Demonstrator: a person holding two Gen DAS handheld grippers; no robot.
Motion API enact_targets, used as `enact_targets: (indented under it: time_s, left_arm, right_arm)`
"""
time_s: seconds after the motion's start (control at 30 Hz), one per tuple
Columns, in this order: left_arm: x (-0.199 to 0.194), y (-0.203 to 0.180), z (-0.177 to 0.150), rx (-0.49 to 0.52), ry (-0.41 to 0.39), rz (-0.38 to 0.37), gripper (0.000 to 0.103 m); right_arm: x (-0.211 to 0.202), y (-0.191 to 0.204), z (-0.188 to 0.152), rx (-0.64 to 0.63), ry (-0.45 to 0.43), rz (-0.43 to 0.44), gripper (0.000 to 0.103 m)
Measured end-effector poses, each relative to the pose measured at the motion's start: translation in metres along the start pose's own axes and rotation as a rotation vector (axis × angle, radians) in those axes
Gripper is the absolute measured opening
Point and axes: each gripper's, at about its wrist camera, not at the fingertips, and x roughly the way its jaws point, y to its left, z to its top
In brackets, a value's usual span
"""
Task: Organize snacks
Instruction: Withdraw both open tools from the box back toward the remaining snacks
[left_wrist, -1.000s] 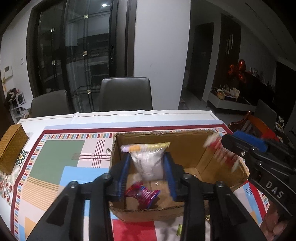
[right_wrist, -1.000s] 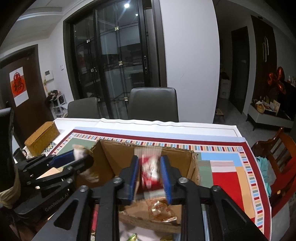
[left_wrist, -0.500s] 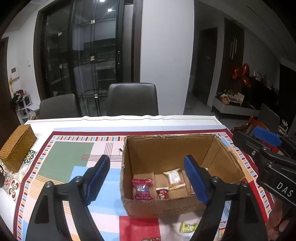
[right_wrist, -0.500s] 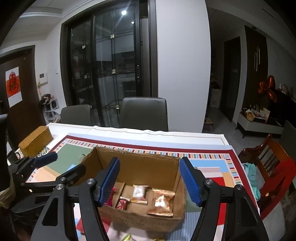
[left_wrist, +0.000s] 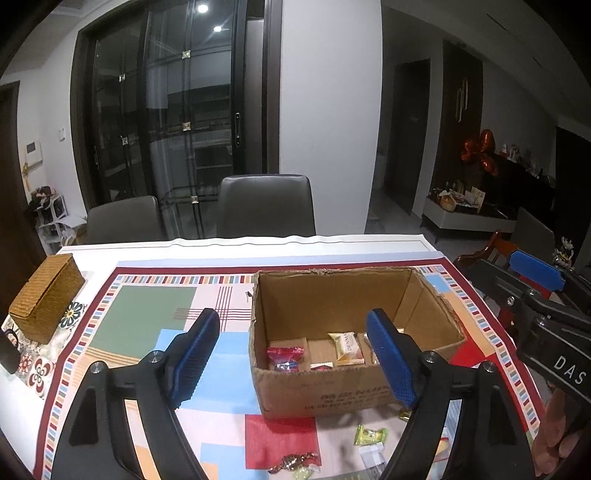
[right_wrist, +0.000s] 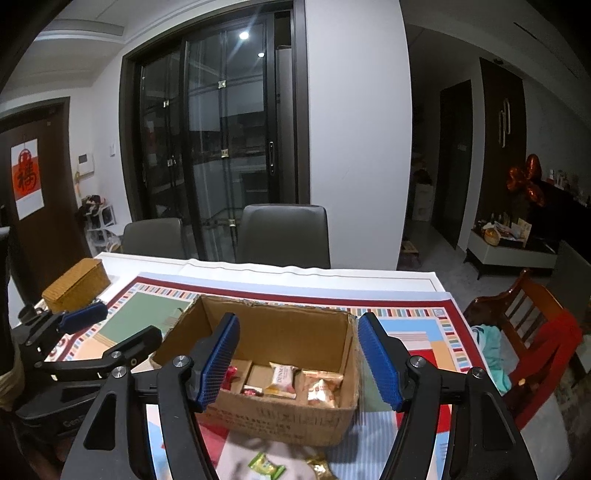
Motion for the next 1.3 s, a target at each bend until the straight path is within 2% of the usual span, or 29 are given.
enact_targets:
  time_s: [0.53,1.3]
  left_arm:
    - [-0.02,0.003,-0.026,-0.005,0.021,0.0,0.082]
    - [-0.028,0.001,-0.065,0.011,0.057,-0.003,0.082]
  right_arm:
    - [-0.024,0.006,-0.023,0.007,0.004,-0.005,0.068]
    - [-0.034,0.003,-0.063,0.025,0.055,-0.006,0.068]
